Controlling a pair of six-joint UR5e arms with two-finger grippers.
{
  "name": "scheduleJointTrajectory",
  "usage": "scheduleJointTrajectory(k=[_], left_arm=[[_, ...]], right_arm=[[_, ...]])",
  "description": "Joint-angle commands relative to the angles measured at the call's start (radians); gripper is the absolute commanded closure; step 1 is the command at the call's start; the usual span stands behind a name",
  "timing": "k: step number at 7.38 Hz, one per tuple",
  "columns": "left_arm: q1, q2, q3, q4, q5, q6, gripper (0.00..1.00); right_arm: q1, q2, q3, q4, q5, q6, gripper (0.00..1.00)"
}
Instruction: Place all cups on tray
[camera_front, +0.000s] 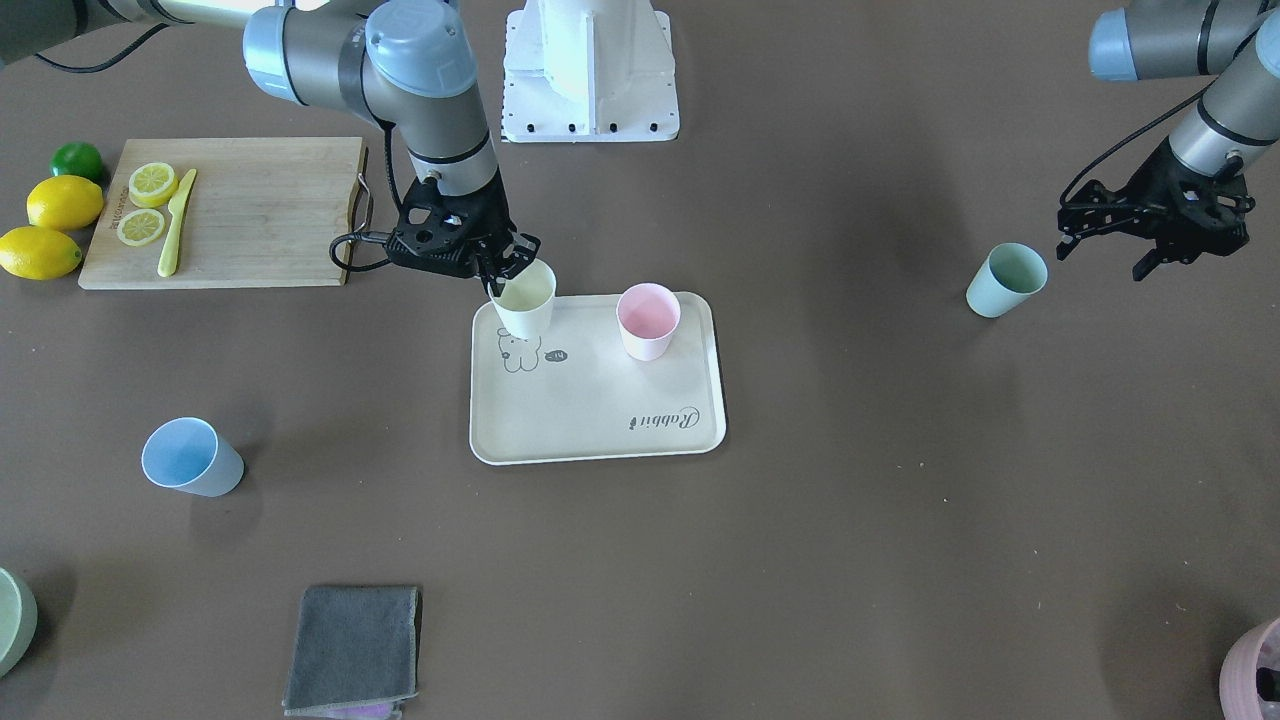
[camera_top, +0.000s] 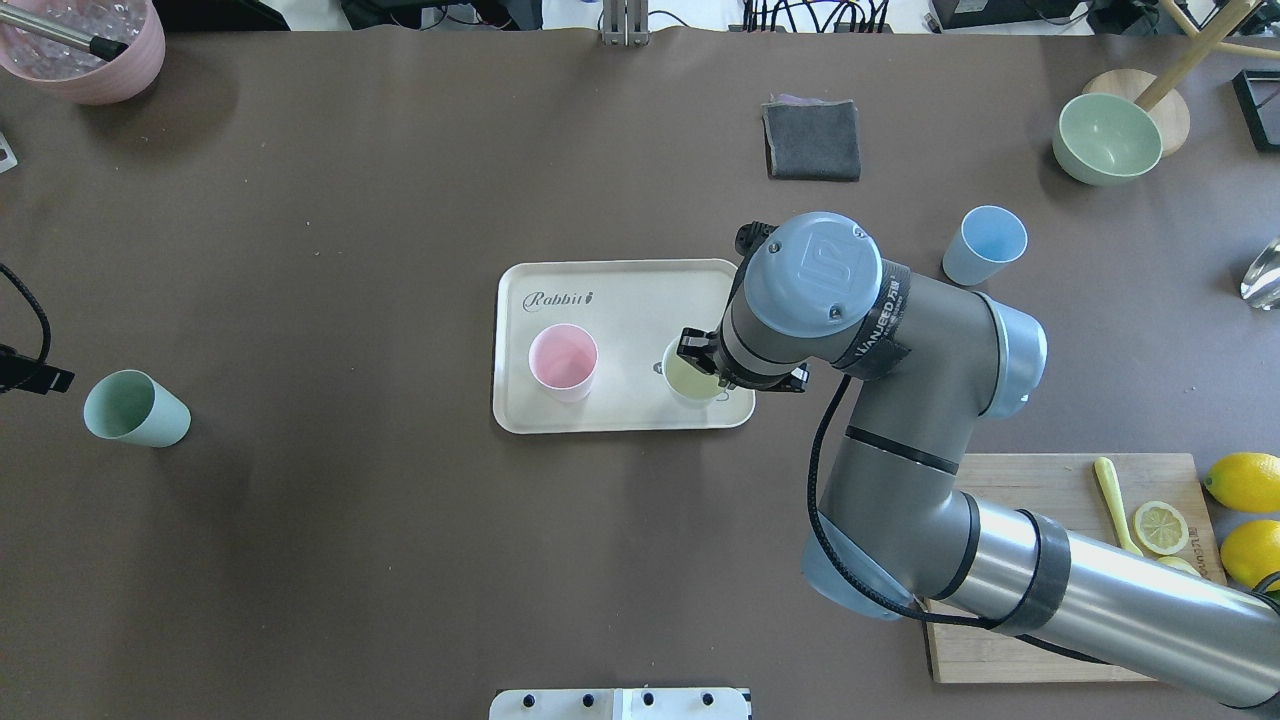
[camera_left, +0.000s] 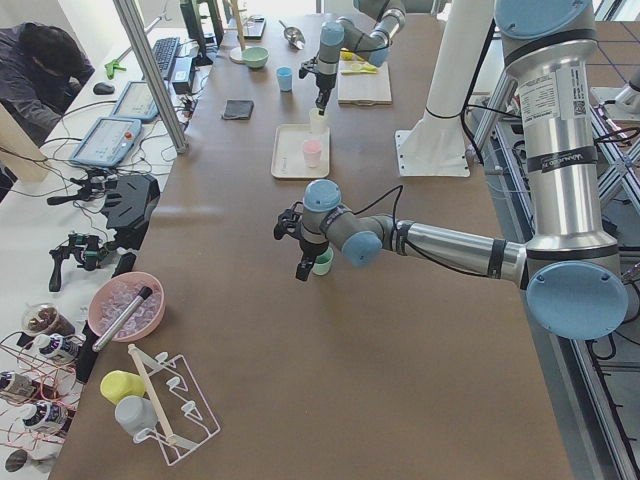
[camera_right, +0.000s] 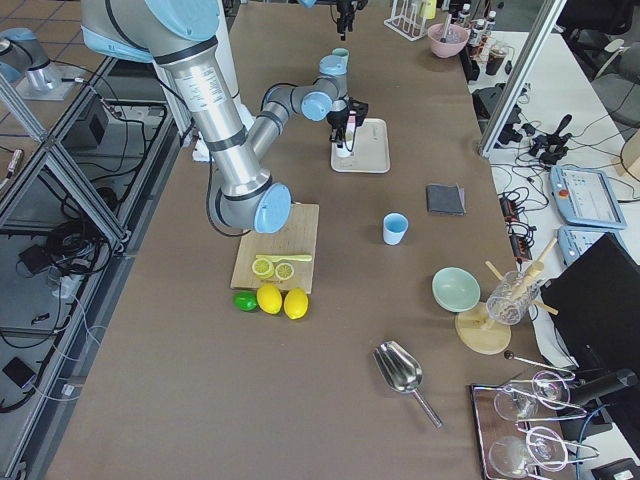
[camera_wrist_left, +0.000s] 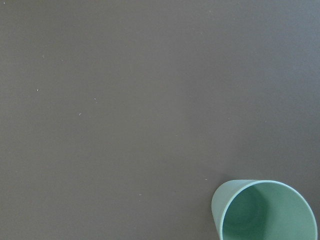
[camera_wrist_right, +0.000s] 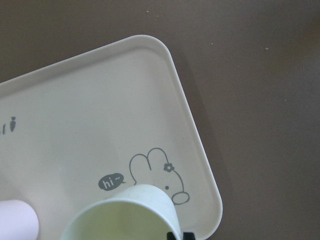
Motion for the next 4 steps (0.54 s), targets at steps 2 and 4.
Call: scheduleJointTrajectory(k=[2,4], left_arm=[[0.000,0.000,0.001,0.000,-0.009,-0.005,0.02],[0.000,-0.002,0.002,0.000,-0.009,-0.006,0.02]], right_arm=[[-0.005,0.011,-0.033,0.044,-0.004,0.014,0.83],[-0.005,0.014,-0.042,0.044,-0.018,0.012,0.44]])
